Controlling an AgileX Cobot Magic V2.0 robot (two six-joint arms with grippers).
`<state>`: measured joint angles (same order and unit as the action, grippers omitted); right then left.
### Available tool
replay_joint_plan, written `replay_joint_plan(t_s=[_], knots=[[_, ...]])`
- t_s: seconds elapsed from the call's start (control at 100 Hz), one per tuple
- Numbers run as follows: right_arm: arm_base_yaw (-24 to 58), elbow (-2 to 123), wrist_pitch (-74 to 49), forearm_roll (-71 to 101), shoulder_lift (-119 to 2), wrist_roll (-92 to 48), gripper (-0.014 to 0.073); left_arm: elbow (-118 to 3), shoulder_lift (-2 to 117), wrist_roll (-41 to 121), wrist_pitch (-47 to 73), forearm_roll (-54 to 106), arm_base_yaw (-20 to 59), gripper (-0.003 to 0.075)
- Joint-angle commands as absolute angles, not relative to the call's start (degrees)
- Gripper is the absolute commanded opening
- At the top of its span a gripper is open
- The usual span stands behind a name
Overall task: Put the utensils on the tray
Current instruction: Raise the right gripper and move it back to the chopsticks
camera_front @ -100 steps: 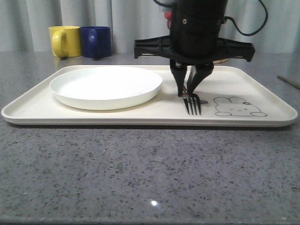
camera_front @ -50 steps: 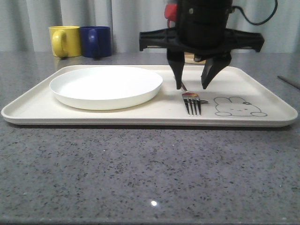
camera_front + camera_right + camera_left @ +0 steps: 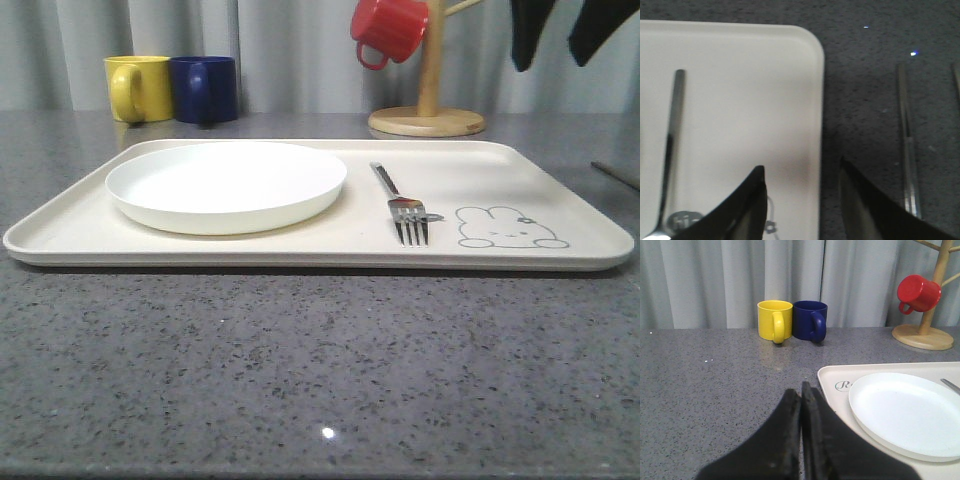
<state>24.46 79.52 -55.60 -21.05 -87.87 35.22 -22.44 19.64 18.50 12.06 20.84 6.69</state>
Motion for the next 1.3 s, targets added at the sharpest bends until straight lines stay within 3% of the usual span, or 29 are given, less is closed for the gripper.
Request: replay_joint_plan(t_s=[0.0, 0.3, 0.51, 1.29], knots=[[20.51, 79.86, -54.70, -20.59, -85.27, 30.92, 0.0352, -24.08, 20.07, 18.55, 7.65, 21.36, 6.78, -0.0018], [5.29, 74.82, -49.45, -8.82, -85.27, 17.64, 0.0352, -24.08, 20.07, 18.55, 7.65, 21.36, 6.78, -0.0018], [-0.58, 71.92, -45.16, -1.28, -85.44, 9.13, 0.0352, -24.08, 20.07, 18.55, 7.65, 21.36, 6.78, -0.0018], [-1.04, 70.58, -42.43, 2.27, -94.15, 4.97, 0.0352, -24.08, 20.07, 18.55, 7.65, 21.36, 6.78, -0.0018]])
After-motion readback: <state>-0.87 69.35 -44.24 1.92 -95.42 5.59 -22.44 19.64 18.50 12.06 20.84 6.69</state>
